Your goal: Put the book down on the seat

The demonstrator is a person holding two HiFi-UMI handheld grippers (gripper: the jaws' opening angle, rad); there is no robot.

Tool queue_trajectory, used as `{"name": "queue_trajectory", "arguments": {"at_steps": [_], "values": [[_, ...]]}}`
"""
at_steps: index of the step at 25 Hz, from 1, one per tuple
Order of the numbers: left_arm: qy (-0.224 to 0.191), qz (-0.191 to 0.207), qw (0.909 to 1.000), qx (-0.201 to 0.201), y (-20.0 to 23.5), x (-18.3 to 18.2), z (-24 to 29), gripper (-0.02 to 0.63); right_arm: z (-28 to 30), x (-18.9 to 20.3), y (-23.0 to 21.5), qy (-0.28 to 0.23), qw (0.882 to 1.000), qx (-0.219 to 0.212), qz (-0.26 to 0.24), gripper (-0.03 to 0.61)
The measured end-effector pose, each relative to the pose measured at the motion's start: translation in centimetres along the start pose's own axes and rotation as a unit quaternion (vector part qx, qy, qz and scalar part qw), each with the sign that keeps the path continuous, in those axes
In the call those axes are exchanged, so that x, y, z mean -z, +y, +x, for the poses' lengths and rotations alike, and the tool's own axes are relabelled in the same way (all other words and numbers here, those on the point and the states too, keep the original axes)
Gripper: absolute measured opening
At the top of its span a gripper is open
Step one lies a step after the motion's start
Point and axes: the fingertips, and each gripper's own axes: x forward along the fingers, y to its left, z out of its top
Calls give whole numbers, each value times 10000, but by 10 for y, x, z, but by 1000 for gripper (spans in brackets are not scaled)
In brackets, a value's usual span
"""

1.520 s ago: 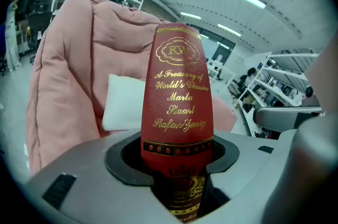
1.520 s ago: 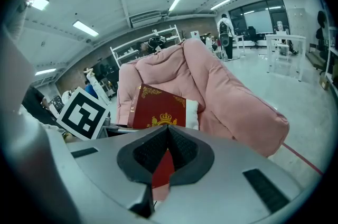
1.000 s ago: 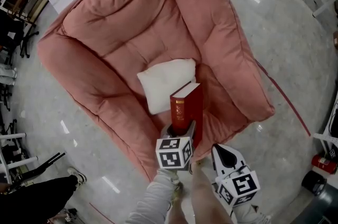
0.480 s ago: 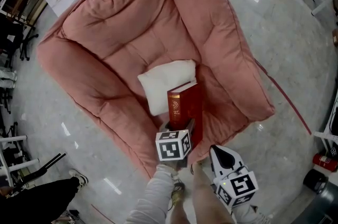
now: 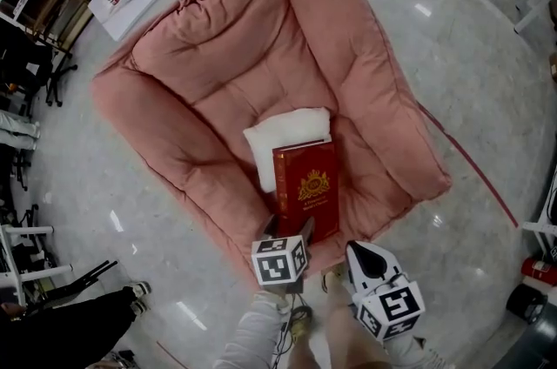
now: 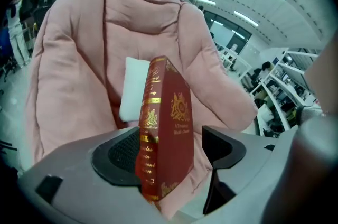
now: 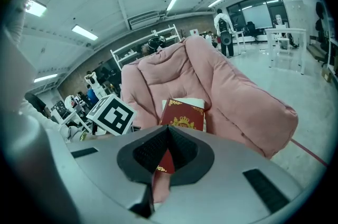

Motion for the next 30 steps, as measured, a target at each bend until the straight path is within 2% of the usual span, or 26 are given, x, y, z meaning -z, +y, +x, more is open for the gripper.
{"name": "queue_trajectory", "arguments": {"at_steps": [6,11,13,19,22,25,30], "values": [[-110,1,9998,141,-18,4,-40,356,-14,-11,17,-122,9998,-57,-116,5],[-300,44,9987,410,-43,-1,-77,353,-28,-18,32,-213,9993,-99,-286,5],[-378,114,9982,461,-50,-4,-91,332,-34,-20,36,-245,9989,-102,-374,5],[-640,401,9964,389,-58,-10,-138,161,-55,-25,51,-325,9981,-58,-517,5],[-821,546,9947,290,-61,-9,-161,41,-68,-26,59,-380,9976,-13,-587,5],[-901,672,9927,430,-70,-6,-182,11,-82,-27,68,-438,9971,25,-628,5],[-878,807,9903,706,-83,4,-207,6,-100,-25,85,-499,9960,16,-736,5]]}}
